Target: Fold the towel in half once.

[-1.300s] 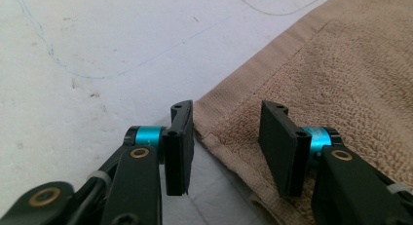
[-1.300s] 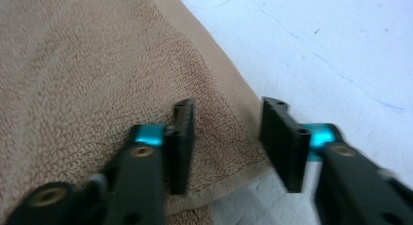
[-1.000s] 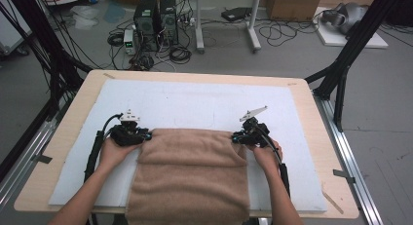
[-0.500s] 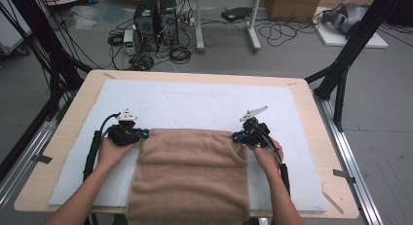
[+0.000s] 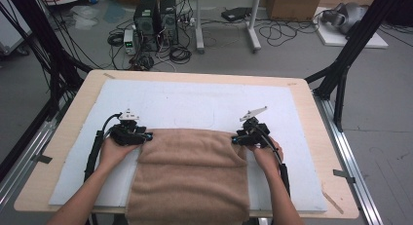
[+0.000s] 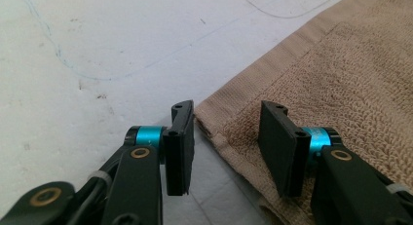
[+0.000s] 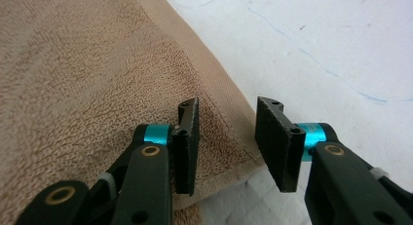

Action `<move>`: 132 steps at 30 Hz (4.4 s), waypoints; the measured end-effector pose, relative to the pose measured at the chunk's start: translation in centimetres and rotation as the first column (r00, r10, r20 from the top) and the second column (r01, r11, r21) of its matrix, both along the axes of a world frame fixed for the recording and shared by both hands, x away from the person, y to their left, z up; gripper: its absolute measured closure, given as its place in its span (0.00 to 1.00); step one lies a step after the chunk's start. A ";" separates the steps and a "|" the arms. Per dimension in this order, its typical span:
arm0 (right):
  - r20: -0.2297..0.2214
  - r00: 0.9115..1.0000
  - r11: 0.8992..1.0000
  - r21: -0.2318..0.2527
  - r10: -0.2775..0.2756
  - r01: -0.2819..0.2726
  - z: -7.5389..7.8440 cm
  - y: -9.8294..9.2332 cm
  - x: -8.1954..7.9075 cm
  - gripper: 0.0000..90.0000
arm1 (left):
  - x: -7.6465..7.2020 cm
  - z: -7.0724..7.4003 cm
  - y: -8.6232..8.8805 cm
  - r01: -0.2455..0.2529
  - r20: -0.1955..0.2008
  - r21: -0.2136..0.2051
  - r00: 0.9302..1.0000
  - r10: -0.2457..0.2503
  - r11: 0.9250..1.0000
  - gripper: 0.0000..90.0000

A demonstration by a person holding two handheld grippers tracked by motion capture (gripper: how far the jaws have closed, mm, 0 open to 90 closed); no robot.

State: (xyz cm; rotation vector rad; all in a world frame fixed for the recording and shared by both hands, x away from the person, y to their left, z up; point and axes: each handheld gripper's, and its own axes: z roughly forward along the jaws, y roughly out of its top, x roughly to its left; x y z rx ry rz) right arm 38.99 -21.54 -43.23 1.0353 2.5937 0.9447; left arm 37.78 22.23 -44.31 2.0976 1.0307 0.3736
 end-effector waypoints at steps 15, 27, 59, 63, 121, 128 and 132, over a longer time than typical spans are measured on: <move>-0.011 1.000 1.000 0.013 0.028 -0.028 0.0 0.3 -0.1 0.90 | -0.1 0.0 -0.2 0.012 0.014 0.009 1.000 -0.012 1.000 0.93; -0.038 0.997 0.994 0.092 0.065 -0.061 0.6 -0.3 -0.3 0.93 | -0.2 0.9 0.8 0.009 -0.009 -0.081 1.000 -0.010 0.997 0.96; 0.034 0.989 0.985 0.093 0.141 -0.144 2.3 -2.0 -4.9 0.57 | -4.0 2.1 1.5 0.146 0.039 -0.048 0.989 -0.145 0.988 0.64; 0.015 0.990 0.990 0.017 0.138 -0.138 1.2 -1.7 -4.3 0.54 | -3.3 1.0 1.1 0.135 0.013 -0.013 0.991 -0.135 0.991 0.58; 0.096 0.995 1.000 0.019 -0.017 0.015 4.1 1.0 5.2 0.52 | 4.9 3.4 0.6 -0.019 0.030 -0.052 0.999 0.021 0.998 0.57; 0.074 0.997 0.999 0.031 -0.026 0.024 2.5 0.7 4.5 0.54 | 4.2 3.0 -1.2 0.056 0.011 -0.004 0.998 -0.056 0.998 0.61; 0.057 0.998 0.999 0.034 -0.032 0.030 1.9 0.5 4.2 0.55 | 3.5 2.4 -1.1 0.032 0.033 -0.009 0.999 -0.032 0.999 0.62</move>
